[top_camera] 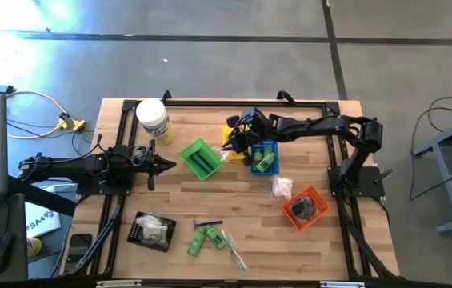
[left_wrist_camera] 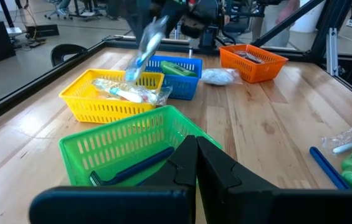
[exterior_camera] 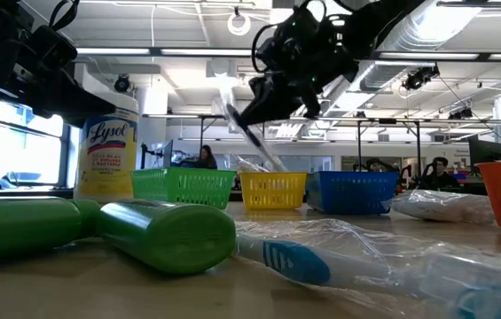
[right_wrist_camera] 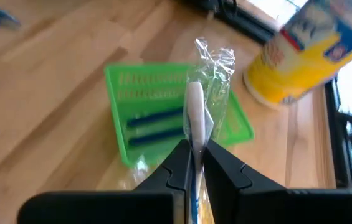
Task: Pick & Place Travel size toiletries
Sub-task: Put the blue toothbrush into the yellow basket
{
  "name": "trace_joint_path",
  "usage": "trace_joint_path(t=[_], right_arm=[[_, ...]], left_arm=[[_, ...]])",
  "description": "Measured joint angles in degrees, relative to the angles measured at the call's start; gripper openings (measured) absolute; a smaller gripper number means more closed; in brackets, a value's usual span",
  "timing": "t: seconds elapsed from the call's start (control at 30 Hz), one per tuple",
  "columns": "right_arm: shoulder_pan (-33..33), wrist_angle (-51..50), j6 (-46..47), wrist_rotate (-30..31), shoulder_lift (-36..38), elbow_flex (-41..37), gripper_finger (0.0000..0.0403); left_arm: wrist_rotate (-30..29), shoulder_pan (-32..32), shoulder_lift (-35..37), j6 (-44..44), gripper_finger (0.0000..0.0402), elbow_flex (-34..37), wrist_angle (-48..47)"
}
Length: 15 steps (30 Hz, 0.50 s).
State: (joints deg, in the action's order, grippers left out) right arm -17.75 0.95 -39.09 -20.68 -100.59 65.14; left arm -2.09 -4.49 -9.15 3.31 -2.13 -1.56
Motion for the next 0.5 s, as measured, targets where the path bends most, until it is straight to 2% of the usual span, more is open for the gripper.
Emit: trace_joint_path(t=[0.33, 0.5], right_arm=[[-2.21, -5.38, -0.51, -3.06, -0.13, -0.04, 0.0024], [-1.35, -6.76, -4.18, -3.77, -0.13, -0.04, 0.0025]], left_arm=[[0.00, 0.00, 0.02, 0.02, 0.0000, 0.00, -0.16], [-0.01, 0.01, 0.00, 0.04, 0.0000, 0.02, -0.18]])
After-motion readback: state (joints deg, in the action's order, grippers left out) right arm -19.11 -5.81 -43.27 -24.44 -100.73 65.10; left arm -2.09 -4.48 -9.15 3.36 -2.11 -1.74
